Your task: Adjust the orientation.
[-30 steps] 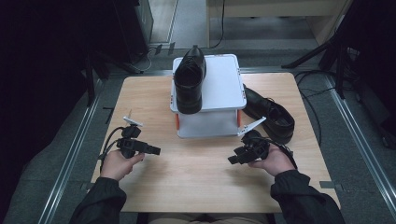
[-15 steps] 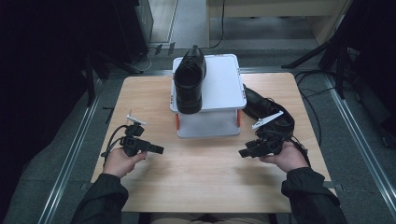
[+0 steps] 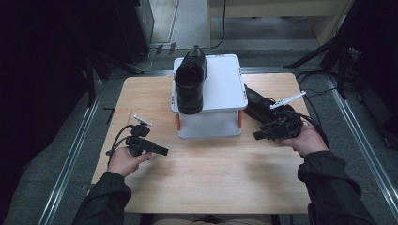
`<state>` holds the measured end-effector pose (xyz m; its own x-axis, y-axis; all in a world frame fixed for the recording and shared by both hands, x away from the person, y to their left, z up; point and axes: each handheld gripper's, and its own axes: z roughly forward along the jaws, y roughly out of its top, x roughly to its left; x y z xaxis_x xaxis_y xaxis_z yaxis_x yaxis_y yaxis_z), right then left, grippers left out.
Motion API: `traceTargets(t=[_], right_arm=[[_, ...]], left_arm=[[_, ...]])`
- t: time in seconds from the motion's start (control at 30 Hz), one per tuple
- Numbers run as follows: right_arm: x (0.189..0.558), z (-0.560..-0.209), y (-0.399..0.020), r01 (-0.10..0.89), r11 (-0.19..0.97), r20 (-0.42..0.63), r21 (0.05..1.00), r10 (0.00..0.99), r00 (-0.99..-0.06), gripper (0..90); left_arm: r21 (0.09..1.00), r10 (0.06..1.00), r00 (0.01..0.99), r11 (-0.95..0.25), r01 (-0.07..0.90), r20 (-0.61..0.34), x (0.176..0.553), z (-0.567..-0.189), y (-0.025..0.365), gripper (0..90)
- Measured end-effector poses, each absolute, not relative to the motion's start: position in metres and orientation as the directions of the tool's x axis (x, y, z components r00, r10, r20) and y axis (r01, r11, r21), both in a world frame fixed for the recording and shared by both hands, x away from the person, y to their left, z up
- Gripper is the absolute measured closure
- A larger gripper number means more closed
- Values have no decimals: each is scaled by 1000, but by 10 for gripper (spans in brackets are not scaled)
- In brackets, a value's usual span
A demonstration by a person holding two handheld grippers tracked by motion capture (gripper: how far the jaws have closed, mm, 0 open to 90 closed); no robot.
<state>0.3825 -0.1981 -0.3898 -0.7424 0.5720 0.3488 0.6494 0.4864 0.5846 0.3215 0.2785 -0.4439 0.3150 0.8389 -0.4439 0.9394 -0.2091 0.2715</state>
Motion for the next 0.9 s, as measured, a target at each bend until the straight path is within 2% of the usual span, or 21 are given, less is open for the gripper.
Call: traceTargets(t=[0.33,0.67,0.9], right_arm=[[410,-380,-220,699,461,328,547,651,-685,506],[435,-401,-231,762,433,326,482,718,-615,554],[443,-411,-224,800,412,319,435,761,-565,696]], left_arm=[[261,833,321,-220,940,-450,323,-447,278,447],[270,832,322,-216,938,-452,323,-446,278,446],[263,827,332,-231,937,-454,323,-447,277,446]])
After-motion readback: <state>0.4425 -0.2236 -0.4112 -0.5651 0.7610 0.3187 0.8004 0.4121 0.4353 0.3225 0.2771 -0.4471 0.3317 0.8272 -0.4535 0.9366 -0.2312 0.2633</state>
